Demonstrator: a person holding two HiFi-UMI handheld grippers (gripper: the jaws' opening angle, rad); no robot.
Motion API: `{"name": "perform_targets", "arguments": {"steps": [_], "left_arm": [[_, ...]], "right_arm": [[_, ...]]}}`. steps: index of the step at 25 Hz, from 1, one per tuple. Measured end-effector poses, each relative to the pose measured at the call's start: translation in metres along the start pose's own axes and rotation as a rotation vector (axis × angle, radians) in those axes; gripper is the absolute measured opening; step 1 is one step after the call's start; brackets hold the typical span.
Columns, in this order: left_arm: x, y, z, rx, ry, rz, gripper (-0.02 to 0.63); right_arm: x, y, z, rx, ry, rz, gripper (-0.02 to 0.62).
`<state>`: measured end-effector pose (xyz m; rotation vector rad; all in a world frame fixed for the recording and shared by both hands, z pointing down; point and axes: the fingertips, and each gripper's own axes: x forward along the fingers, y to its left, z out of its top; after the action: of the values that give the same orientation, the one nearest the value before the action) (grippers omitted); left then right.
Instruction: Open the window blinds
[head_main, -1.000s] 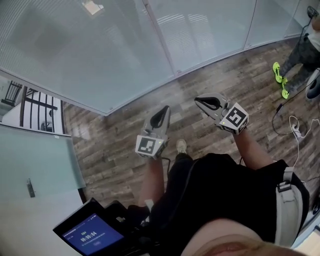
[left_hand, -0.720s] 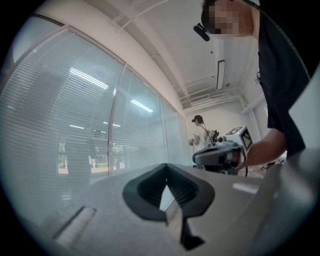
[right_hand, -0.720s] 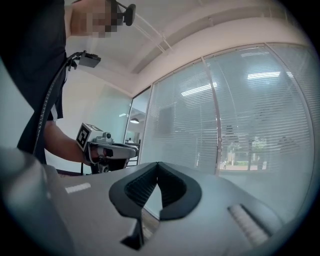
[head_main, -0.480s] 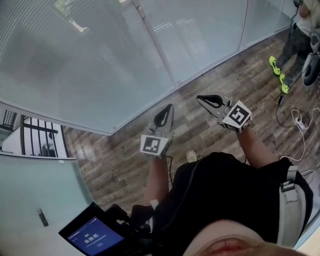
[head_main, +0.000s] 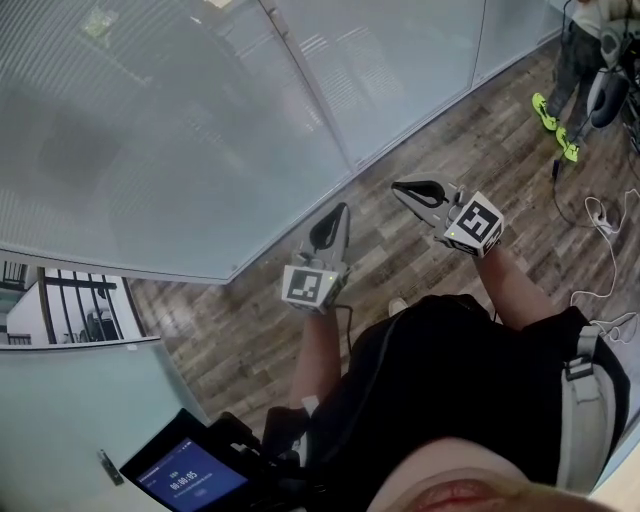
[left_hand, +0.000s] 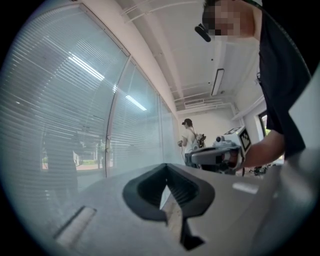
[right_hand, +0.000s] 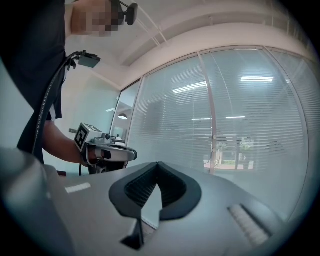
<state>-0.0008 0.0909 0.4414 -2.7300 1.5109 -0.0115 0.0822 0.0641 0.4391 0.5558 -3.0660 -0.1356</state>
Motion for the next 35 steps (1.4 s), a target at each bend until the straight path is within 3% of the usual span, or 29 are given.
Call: {"name": "perform_targets", "arguments": {"steps": [7,12,29,35], "left_arm": [[-0.005,-0.005,-0.009,0.006,-0.012,-0.035,0.003],[-0.001,0.029,-0.009,0.005,-0.028,-0.036,0.003],[-0.011,0.022,-0.008,0.003,-0.029,-0.06,0.003],[0.0,0.019,-0.03,-0.039,-0.008,-0.073,0.003]], "right_arm": [[0.003,0.01,-0.002,-0.01,-0.01,-0.022,0.006],[0.032,0.001,-0.003,-0.012,0.0,-0.023,0.005],[0.023,0.011,0.007,-0.002,-0.026,-0.028,0.005],[0.016,0.001,-0.017,0.03,0.02,-0.036,0.005]]}}
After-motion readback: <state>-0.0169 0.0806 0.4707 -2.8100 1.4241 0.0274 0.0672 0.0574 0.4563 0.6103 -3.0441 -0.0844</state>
